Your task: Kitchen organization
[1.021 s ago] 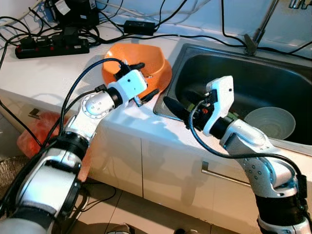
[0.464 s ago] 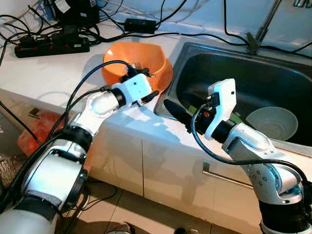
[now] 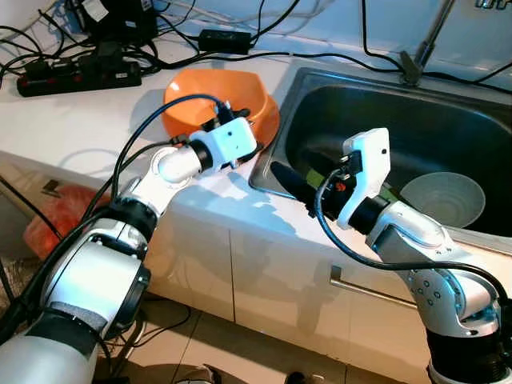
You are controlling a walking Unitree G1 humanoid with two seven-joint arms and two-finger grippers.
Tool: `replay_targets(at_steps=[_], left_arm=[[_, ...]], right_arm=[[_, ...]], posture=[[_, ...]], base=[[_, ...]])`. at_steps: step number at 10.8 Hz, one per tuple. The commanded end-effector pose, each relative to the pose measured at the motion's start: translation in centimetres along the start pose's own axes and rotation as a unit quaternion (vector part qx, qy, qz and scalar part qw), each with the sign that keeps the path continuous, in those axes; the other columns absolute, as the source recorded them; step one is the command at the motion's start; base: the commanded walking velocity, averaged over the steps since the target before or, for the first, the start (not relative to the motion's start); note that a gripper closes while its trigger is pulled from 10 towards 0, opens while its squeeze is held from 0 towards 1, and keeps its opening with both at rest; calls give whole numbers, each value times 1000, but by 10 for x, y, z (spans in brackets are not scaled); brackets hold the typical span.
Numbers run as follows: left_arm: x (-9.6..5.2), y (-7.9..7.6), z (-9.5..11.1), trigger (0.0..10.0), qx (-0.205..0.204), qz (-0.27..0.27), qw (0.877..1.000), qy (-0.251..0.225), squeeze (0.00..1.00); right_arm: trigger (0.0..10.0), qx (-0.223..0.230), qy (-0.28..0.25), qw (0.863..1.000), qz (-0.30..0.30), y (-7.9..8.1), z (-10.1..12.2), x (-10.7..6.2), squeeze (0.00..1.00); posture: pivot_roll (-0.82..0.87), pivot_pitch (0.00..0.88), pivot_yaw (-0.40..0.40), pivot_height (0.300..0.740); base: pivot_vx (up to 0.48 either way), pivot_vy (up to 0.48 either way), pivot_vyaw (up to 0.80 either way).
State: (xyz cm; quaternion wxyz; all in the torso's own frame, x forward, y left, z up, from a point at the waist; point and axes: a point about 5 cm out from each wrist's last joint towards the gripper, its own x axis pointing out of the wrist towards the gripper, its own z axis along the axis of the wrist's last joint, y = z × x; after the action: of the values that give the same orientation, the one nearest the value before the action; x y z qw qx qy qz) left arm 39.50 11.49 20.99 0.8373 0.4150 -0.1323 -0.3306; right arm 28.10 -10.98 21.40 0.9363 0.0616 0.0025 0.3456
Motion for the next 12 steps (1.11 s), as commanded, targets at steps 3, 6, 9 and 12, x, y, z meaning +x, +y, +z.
replay_targets(at_steps=[3,6,9,12], left_arm=[[2,3,3,0,15,1,1000,1,0],[2,4,2,0,18,2,1000,3,0],[0,14,6,0,41,33,999,-6,0],[-5,36,14,0,73,96,992,-26,0]], right_arm=[[10000,6,-2,1000,-3,1,0,-2,0],[10000,9,-2,1000,-7,0,-1,-1,0],[10000,10,-4,1000,-7,-1,-1,1,0],[10000,9,-6,1000,-11,-3,-1,3,0]], posture=[[31,122,10,740],[36,122,11,740],[40,117,8,740],[49,113,5,740]], base=[[0,0,0],[0,0,0],[0,0,0],[0,0,0]])
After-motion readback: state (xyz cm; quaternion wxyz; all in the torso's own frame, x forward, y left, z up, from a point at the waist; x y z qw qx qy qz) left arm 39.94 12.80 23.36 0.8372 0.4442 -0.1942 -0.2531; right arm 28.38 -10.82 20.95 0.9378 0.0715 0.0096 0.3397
